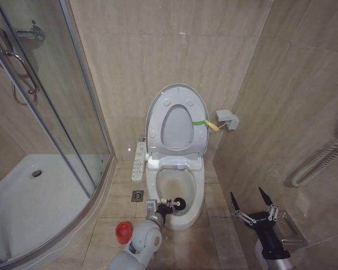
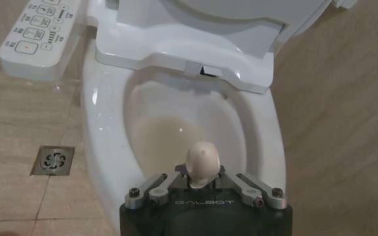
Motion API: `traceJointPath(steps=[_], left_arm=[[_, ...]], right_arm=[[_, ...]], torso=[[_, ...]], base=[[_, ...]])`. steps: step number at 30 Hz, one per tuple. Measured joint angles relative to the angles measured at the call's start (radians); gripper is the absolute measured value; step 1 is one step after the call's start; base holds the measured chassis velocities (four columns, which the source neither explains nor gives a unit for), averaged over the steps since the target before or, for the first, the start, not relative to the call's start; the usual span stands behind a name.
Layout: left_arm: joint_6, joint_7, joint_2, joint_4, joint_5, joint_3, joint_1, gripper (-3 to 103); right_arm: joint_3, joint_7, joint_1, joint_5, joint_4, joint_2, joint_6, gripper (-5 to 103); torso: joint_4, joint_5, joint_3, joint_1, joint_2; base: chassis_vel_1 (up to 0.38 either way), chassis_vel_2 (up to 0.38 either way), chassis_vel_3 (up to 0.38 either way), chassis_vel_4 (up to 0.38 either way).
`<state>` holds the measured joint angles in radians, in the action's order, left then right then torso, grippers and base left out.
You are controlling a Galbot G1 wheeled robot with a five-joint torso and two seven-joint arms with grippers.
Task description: Open the toilet lid, clean the toilet bowl with a toilet brush, close the toilet lid, and flush.
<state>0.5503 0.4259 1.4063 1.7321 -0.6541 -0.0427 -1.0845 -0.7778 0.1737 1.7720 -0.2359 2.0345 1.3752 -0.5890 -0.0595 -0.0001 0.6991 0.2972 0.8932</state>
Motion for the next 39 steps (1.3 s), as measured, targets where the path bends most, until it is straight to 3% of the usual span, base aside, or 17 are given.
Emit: traceJointPath(steps=[10,27,39], left_arm=[[0.048,0.053,-0.015,0.187,-0.001,-0.003,-0.086,18],[0.004,0.003,-0.009,0.002,-0.065,-0.001,0.015,18],[0.031,0.026,-0.040,0.238,-0.036,0.028,-0.171,18]], right_arm=[[0.000,0.000,0.000,0.000,0.000,0.000,0.000,100],[0.000,0.000,0.000,0.000,0.000,0.000,0.000,100],[0.000,0.000,0.000,0.000,0.000,0.000,0.000,100]], torso=[[0.0001,0.0002,0.000,0.000,0.000],[0.0000,0.0001,0.000,0.000,0.000],[0.0001,0.0001,0.000,0.000,0.000]], base=[[0.000,0.000,0.000,0.000],[0.000,0.000,0.000,0.000],[0.000,0.000,0.000,0.000]])
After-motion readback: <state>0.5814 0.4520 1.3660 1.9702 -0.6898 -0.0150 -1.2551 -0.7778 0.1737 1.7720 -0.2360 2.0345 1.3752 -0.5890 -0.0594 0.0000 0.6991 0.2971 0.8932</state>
